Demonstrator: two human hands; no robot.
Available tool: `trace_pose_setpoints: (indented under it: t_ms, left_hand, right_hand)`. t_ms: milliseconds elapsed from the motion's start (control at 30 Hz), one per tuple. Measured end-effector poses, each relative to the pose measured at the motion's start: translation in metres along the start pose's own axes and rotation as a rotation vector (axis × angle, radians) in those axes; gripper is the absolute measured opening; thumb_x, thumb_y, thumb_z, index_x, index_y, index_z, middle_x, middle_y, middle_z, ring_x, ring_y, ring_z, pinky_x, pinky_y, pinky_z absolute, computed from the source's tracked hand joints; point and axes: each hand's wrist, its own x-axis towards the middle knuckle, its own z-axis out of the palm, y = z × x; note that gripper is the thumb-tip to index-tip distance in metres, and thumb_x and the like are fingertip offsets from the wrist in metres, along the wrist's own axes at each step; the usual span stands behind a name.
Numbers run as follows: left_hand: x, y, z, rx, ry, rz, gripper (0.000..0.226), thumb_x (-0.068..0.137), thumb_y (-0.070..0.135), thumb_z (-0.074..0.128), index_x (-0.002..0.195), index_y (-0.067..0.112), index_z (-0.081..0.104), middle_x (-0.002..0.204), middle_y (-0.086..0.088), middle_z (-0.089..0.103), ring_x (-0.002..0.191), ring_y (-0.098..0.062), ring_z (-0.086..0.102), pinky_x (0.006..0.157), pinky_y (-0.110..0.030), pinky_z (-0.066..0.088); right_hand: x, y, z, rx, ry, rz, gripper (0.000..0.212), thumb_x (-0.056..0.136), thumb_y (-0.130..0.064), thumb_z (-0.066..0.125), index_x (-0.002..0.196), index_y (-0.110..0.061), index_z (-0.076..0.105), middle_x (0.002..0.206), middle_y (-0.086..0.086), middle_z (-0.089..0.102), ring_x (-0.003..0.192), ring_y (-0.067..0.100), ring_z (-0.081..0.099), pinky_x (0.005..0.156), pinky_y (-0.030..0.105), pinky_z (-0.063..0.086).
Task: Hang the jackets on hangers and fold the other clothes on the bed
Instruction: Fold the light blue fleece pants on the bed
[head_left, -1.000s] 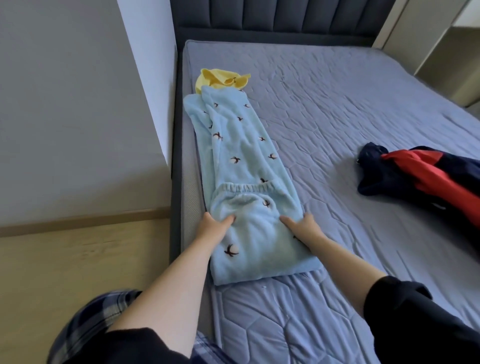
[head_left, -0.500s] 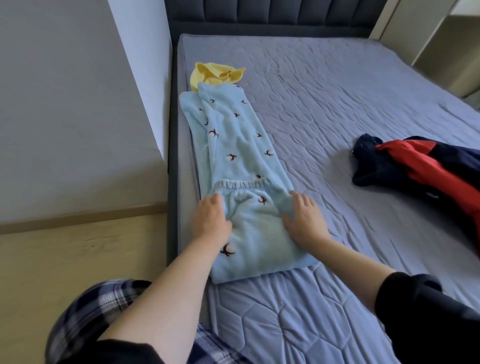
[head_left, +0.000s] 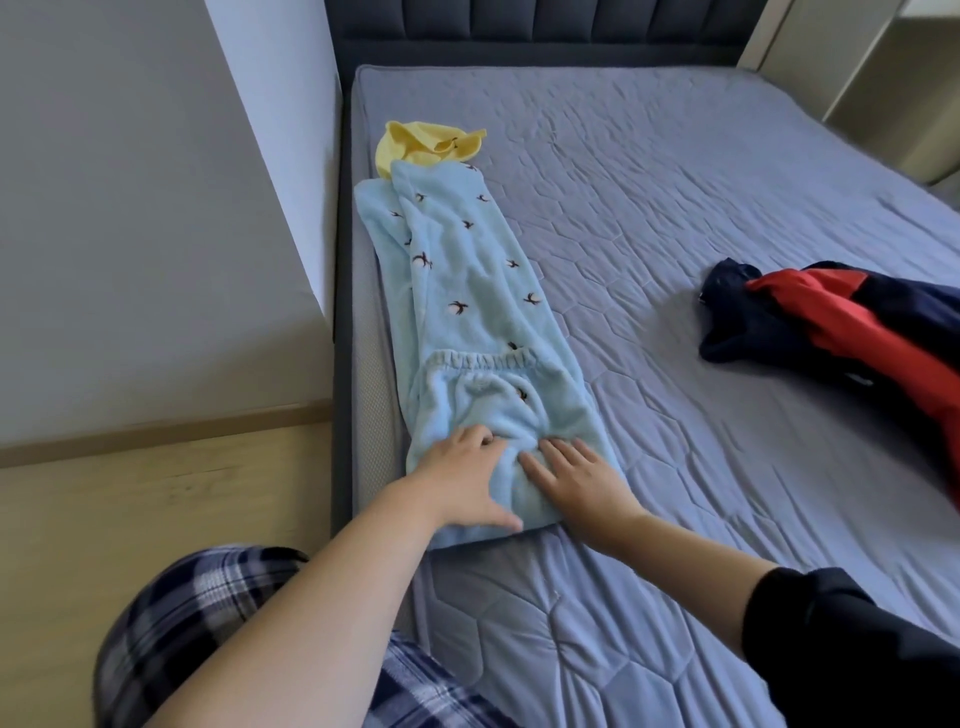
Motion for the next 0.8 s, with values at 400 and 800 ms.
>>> trace_pose_setpoints:
  t_ms: [400, 800]
  left_hand:
    - [-0.010, -0.018, -0.018, -0.293, 0.082, -0.134, 0.052, 0.071, 0.024, 0.070, 0.121, 0.033, 0.058, 0.109, 0.004, 0.065, 0.101, -0.020, 0.061, 0.077, -0.027, 0.047]
    - [-0.032, -0.036, -0.050, -1.627, -0.232, -0.095, 0.034, 0.095, 0.029, 0.048, 0.121, 0.013, 0.063, 0.126, -0.013, 0.062, 0.112, -0.028, 0.061, 0.089, -0.039, 0.054]
  right_hand:
    - [0.041, 0.015, -0.059, 0.393, -0.327, 0.220, 0.011, 0.077, -0.017, 0.056, 0.085, -0.021, 0.050, 0.073, -0.004, 0.051, 0.074, 0.023, 0.051, 0.057, 0.028, 0.034]
    - [0.028, 0.065, -0.108, 1.268, -0.986, 0.089, 0.036, 0.046, 0.007, 0.055, 0.070, -0.011, 0.075, 0.075, 0.009, 0.072, 0.074, 0.027, 0.067, 0.069, 0.032, 0.053]
